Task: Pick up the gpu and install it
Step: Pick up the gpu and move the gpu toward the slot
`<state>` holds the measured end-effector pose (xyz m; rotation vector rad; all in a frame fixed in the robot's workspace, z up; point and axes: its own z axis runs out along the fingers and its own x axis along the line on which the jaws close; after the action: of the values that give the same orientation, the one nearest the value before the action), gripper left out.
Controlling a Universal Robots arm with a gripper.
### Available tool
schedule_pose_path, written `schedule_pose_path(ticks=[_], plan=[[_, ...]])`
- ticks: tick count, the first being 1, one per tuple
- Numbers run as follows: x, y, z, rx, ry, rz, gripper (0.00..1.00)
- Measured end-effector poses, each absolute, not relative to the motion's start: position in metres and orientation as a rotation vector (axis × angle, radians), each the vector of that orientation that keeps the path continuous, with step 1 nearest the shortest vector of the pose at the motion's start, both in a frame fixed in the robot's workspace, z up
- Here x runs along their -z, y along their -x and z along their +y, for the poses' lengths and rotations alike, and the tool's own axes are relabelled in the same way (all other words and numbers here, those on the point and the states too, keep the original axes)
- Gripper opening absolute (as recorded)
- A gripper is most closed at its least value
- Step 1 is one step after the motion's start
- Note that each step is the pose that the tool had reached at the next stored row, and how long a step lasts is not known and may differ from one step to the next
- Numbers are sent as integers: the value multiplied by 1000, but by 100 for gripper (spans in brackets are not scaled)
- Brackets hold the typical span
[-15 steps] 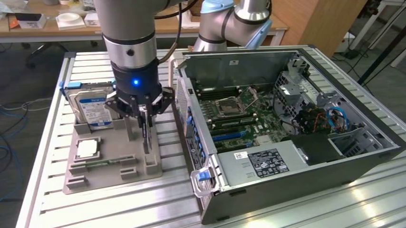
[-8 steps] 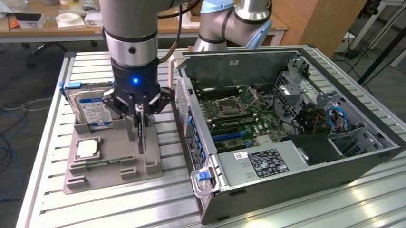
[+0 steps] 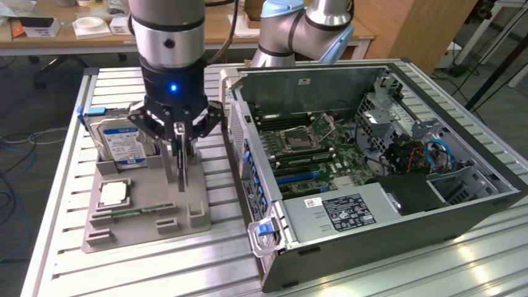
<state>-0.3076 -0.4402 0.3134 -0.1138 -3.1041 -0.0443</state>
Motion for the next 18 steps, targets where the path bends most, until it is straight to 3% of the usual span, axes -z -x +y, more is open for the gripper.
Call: schedule_pose_path(ticks=[18], plan=[[-395,308,-440,44,114,-3104,26]])
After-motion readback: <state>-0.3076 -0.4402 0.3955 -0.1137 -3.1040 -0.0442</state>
